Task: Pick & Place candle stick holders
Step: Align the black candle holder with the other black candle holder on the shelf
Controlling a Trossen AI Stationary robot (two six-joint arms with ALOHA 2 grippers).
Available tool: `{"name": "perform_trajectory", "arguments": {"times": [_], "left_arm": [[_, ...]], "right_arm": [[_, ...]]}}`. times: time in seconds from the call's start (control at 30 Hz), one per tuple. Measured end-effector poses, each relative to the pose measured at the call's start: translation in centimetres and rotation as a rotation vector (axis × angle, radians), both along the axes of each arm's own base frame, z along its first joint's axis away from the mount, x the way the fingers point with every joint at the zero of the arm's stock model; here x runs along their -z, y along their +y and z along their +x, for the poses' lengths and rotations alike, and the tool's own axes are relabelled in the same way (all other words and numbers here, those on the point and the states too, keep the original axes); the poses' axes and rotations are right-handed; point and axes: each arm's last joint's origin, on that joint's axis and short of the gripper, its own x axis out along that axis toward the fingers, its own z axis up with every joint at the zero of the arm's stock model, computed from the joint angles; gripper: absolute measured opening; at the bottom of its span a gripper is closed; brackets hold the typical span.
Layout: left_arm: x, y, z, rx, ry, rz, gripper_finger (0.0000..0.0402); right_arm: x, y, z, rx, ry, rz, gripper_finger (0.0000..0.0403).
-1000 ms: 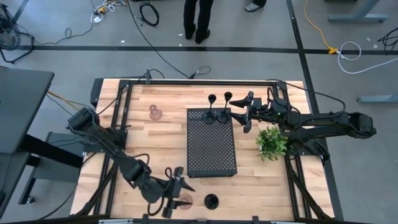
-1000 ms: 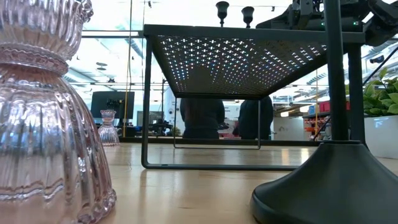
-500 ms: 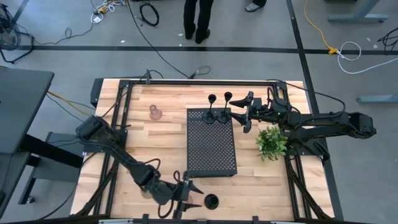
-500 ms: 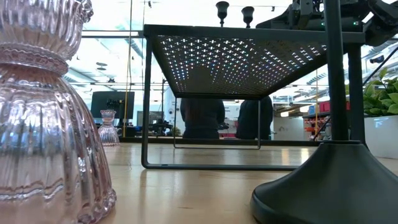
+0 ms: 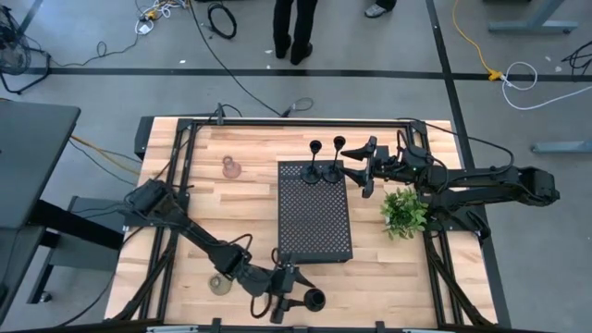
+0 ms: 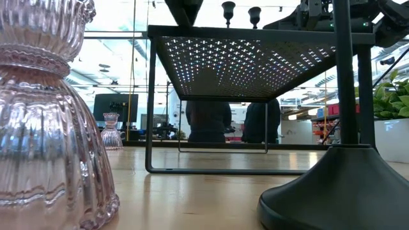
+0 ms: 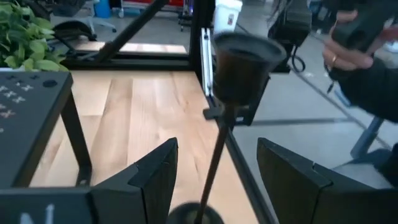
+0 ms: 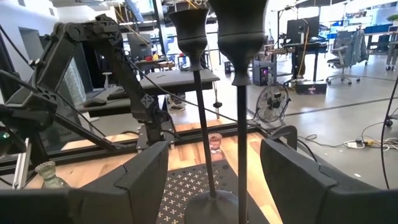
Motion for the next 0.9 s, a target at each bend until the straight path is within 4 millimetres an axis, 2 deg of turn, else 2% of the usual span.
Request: {"name": "perform_trajectory", "arguments": {"times": [0.37,0.57,0.8,0.9], "left_arm": [[0.4,0.4,1.0,0.062,-0.066,-0.036,0.0222],[1.9,0.2,1.5,0.115,-0.079,-0.059,0.0222],[1.6,0.4,1.7,0.089,-0.114,-0.063,0.022],[1.6,0.4,1.7,0.089,-0.119,-0.053,0.0207]], "right_arm": [[0.1,0.0,0.0,0.001,0.013,0.003,0.0256],[0.2,0.0,0.0,0.003,0.025,0.005,0.0256],[0.3,0.0,0.0,0.003,0.027,0.006,0.0256],[0.3,0.0,0.0,0.003,0.033,0.008,0.0256]]}}
